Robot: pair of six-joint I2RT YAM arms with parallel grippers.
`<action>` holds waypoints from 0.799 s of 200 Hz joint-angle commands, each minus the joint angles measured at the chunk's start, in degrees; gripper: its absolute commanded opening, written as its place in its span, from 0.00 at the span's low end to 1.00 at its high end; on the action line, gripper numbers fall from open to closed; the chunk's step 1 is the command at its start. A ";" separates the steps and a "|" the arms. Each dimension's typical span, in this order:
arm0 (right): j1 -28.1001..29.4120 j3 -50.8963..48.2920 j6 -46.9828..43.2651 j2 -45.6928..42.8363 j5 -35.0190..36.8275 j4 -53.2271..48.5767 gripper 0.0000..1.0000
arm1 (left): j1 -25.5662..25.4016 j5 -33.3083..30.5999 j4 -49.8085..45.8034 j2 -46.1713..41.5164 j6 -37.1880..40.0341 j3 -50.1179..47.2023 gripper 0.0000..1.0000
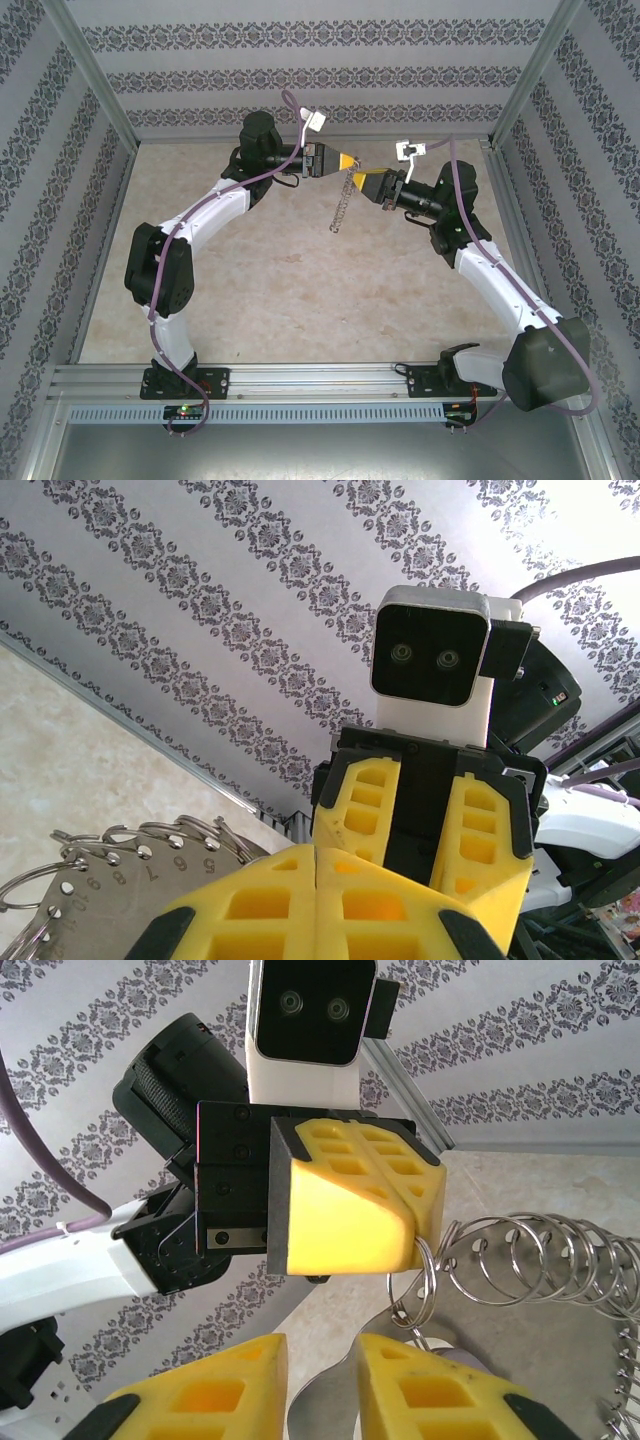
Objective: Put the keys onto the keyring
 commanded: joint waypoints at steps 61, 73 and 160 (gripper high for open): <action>-3.70 -0.19 -0.66 -1.20 -1.70 1.31 0.39 | -0.73 0.11 5.66 -0.08 -1.58 -0.31 0.00; -3.27 0.10 -0.66 -0.45 -2.06 1.59 0.39 | -0.71 0.07 5.76 -0.05 -1.67 -0.27 0.00; -0.53 1.76 -1.71 2.99 -2.23 2.11 0.31 | -0.71 -0.13 6.38 -0.20 -2.09 -0.80 0.00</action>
